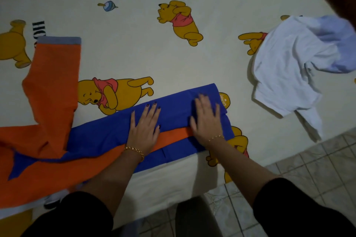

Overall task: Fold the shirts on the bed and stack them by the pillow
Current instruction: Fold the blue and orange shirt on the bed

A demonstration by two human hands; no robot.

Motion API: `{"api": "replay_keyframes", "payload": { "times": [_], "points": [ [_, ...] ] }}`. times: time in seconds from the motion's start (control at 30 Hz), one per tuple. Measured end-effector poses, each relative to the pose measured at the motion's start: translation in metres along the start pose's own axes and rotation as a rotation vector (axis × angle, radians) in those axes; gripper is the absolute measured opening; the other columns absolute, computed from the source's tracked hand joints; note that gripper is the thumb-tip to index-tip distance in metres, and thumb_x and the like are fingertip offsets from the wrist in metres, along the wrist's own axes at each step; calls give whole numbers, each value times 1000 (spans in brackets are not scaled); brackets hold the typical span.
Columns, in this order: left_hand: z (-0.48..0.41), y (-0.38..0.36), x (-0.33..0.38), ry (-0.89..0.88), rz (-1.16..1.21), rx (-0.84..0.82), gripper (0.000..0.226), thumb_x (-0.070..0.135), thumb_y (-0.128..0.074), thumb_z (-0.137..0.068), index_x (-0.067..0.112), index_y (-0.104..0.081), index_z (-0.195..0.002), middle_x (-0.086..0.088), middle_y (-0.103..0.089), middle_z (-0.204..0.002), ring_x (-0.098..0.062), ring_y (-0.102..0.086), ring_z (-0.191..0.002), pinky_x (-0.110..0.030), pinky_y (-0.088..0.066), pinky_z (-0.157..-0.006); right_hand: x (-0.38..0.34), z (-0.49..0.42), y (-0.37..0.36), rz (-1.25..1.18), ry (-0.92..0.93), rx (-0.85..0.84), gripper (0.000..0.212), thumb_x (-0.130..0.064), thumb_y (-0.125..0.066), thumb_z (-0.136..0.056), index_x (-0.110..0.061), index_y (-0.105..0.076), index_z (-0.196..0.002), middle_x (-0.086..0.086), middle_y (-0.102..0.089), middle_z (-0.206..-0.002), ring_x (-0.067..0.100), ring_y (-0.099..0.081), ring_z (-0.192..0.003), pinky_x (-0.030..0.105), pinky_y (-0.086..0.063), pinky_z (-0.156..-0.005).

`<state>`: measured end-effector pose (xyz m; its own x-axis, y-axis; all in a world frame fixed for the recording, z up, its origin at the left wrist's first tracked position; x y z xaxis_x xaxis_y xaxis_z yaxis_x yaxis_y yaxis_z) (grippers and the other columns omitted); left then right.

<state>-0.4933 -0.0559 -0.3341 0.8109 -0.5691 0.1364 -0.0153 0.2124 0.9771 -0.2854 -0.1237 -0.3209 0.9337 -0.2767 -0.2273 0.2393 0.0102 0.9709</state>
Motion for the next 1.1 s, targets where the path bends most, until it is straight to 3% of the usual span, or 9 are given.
{"api": "replay_keyframes", "payload": {
  "times": [0.1,0.23,0.3,0.37,0.53,0.8,0.9,1.0,1.1],
  "points": [
    [26,-20,-12,53,-6,-51,61,40,-23,-91,23,-15,-149,-2,-21,-156,-22,-21,-142,-55,-16,-111,-15,15,-32,86,173,-175,68,-50,-26,-96,-15,-10,-152,1,-9,-160,17,-6,-147,56,-14,-115],
    [52,-18,-44,350,60,-35,62,46,-19,-93,21,-21,-149,-5,-21,-156,-25,-24,-142,-50,-12,-112,4,13,-35,42,-113,-163,77,-60,-16,-93,-14,-3,-153,5,-2,-160,21,3,-147,47,-6,-119],
    [60,-9,-56,354,53,-35,62,44,-17,-93,17,-23,-149,-7,-22,-156,-27,-25,-142,-50,-16,-113,0,10,-26,43,-175,-159,80,-61,-10,-90,-12,-2,-152,6,-1,-160,20,5,-147,45,-2,-119],
    [63,4,-65,315,45,-22,62,41,-18,-93,14,-25,-148,-8,-24,-155,-26,-25,-142,-50,-16,-113,-20,3,-19,56,-123,-159,79,-60,-8,-90,-12,-2,-152,6,-1,-160,20,6,-147,43,3,-118],
    [55,55,-119,333,44,115,56,32,-31,-91,13,-36,-143,-7,-36,-150,-25,-28,-140,-52,-11,-113,-115,-37,-14,8,12,-211,70,-49,-23,-97,-10,-5,-152,10,-2,-160,23,3,-147,44,-1,-119],
    [78,104,-251,619,118,301,39,18,-47,-91,9,-50,-129,-11,-54,-132,-26,-42,-130,-51,-15,-113,-288,-110,-21,-26,329,-329,51,-23,-33,-99,-12,-21,-148,8,-7,-160,24,-4,-147,46,-10,-118],
    [96,110,-294,680,123,333,35,16,-49,-89,8,-55,-122,-12,-59,-123,-27,-49,-122,-50,-27,-109,-354,-130,-32,-19,435,-430,52,-15,-31,-97,-10,-21,-148,10,-13,-158,24,-9,-146,45,-15,-118],
    [110,113,-327,698,111,315,28,16,-51,-89,10,-60,-115,-9,-63,-112,-25,-56,-109,-44,-39,-100,-410,-146,-42,87,597,-449,55,-12,-35,-96,-10,-19,-149,9,-13,-158,24,-10,-146,46,-16,-117],
    [118,112,-352,748,119,297,24,17,-52,-89,11,-64,-108,-7,-66,-106,-24,-58,-105,-40,-40,-95,-461,-157,-52,369,942,-474,54,-13,-35,-98,-11,-17,-150,6,-11,-158,23,-8,-146,49,-16,-116]
  ]
}}
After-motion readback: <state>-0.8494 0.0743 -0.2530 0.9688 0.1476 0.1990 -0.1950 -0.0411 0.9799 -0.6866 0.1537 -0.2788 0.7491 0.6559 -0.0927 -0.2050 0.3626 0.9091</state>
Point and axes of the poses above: each hand's wrist, its own z-axis away from the middle knuckle, its own y-axis out of the back of the hand, x = y × z, the point moved 2 cm from there along -z, towards the middle knuckle
